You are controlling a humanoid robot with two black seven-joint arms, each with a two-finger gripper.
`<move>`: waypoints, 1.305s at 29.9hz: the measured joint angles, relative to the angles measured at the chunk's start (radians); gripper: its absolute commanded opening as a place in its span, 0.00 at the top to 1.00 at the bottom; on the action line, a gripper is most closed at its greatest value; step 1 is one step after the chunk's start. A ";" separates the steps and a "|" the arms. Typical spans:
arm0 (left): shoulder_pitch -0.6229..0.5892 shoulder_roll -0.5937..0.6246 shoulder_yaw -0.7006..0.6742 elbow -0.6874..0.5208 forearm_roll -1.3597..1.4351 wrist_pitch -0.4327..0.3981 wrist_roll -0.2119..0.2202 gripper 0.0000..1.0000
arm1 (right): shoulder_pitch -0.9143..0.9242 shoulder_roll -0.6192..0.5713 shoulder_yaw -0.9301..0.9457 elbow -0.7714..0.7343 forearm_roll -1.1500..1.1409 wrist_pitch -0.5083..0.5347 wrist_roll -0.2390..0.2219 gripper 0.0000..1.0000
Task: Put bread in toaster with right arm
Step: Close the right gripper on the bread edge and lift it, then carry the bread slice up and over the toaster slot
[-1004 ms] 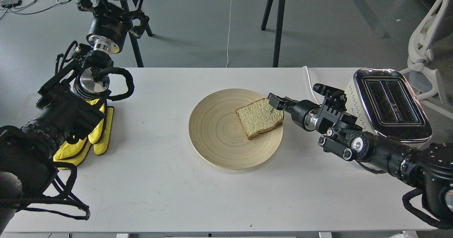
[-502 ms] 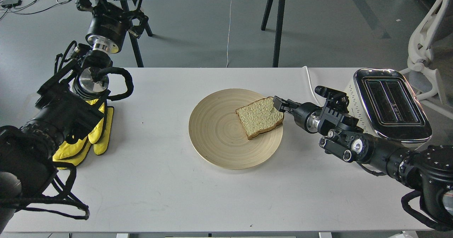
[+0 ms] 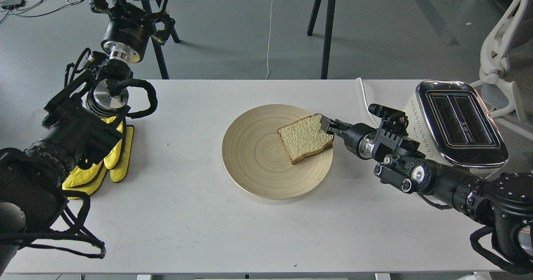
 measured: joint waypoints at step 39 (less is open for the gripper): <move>0.000 0.002 -0.001 0.000 0.000 0.000 -0.002 0.00 | 0.239 -0.305 0.024 0.352 0.006 -0.010 -0.048 1.00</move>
